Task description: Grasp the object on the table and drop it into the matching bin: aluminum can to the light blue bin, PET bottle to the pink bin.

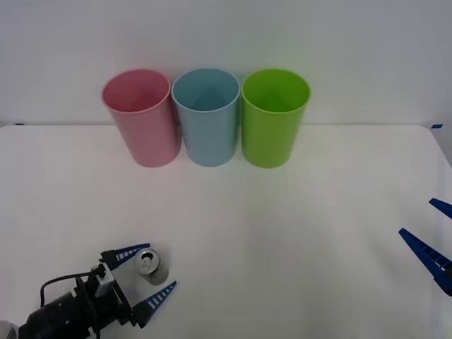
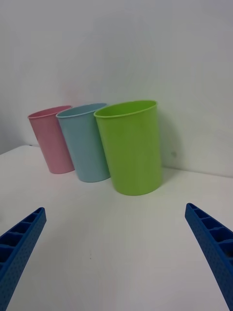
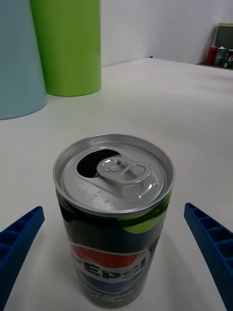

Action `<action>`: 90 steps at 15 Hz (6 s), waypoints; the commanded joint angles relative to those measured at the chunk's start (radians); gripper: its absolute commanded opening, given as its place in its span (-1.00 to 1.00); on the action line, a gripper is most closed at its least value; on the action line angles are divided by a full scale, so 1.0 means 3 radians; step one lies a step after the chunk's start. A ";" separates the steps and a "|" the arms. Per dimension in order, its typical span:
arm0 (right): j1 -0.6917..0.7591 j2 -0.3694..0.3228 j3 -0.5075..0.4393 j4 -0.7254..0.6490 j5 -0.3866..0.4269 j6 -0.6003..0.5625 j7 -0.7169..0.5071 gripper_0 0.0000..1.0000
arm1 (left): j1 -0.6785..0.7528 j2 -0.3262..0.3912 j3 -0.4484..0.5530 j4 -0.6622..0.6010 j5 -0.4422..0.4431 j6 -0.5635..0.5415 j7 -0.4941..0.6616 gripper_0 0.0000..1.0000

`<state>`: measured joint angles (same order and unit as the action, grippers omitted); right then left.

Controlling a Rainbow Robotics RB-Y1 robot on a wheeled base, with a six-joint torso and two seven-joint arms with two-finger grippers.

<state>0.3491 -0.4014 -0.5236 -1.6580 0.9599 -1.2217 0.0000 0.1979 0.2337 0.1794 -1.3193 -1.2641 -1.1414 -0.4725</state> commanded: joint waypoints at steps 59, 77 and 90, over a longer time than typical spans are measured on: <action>0.0000 0.0000 0.0000 0.0000 0.0000 0.0000 0.0000 1.00 | -0.0706 0.0417 0.0041 -0.1667 0.0465 0.1391 0.2316 -1.00; 0.0000 0.0000 0.0000 0.0000 0.0000 0.0000 0.0000 1.00 | -0.2245 -0.0043 -0.0261 -0.0603 -0.0619 0.1994 0.2552 -1.00; 0.0000 0.0000 0.0000 0.0000 0.0000 0.0000 0.0000 1.00 | -0.3073 -0.0181 -0.0261 0.0281 -0.1161 0.2133 0.2526 -1.00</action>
<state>0.3491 -0.4014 -0.5236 -1.6581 0.9599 -1.2217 0.0000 -0.7235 0.1818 0.1012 -1.2362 -1.6052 -0.5063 0.2852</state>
